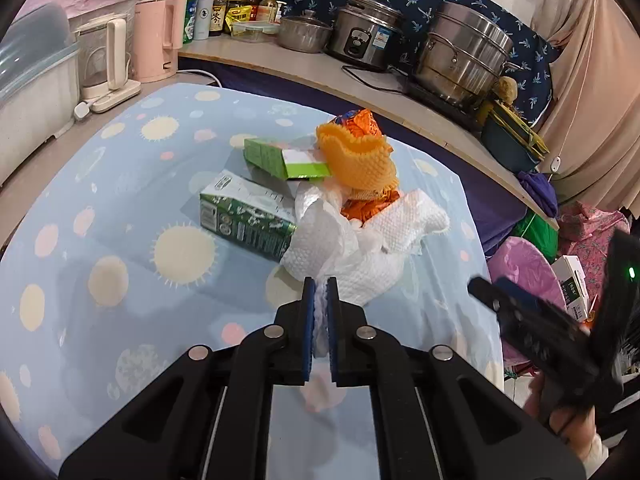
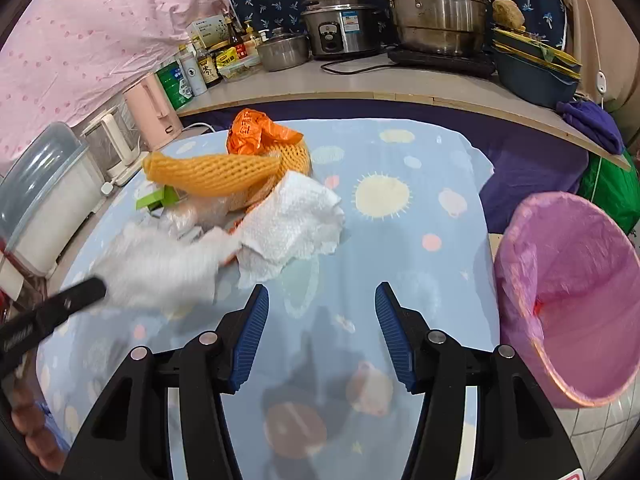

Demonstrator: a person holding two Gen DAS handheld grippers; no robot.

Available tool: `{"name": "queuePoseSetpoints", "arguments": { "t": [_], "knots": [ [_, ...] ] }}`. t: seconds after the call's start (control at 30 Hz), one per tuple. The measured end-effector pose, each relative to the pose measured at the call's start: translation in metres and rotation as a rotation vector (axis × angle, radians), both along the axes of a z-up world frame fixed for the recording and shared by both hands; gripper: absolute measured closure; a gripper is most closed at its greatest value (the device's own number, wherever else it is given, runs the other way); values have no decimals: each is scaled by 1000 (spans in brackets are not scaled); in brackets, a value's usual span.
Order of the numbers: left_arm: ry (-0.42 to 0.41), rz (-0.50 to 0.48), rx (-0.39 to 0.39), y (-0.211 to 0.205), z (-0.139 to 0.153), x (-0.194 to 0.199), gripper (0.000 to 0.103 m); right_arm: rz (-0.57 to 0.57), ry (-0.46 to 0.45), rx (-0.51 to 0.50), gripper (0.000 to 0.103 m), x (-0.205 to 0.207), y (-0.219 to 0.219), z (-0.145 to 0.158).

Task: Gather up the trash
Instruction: 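Grasp the white tissue paper with both grippers, then carry the white tissue with both grippers over the wastebasket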

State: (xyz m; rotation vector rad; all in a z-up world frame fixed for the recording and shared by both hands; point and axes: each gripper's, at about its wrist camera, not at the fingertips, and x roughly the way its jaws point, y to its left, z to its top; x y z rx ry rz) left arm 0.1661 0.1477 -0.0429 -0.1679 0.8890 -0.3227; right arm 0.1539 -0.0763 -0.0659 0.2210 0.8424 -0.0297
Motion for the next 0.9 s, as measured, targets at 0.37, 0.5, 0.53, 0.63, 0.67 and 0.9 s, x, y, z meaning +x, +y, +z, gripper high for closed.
{"name": "queuePoseSetpoints", "arguments": {
  "t": [0.37,0.5,0.53,0.63,0.67,0.9],
  "knots": [
    [50,27,28,19,-19,-8,98,-17,-21,89,49,79,-17,-9],
    [62,40,33,22,-24,-8,98,2,-7,87,60,97,-11,-18],
    [63,41,35,22,-24,-8,98,11,2,85,69,99,-8,-20],
    [65,43,37,22,-25,-10,98,35,25,91,98,97,-3,-25],
    [65,43,37,21,-25,-10,98,38,25,89,99,93,-1,-25],
    [43,26,38,12,-16,-22,98,68,-30,98,101,44,0,-1]
  ]
}}
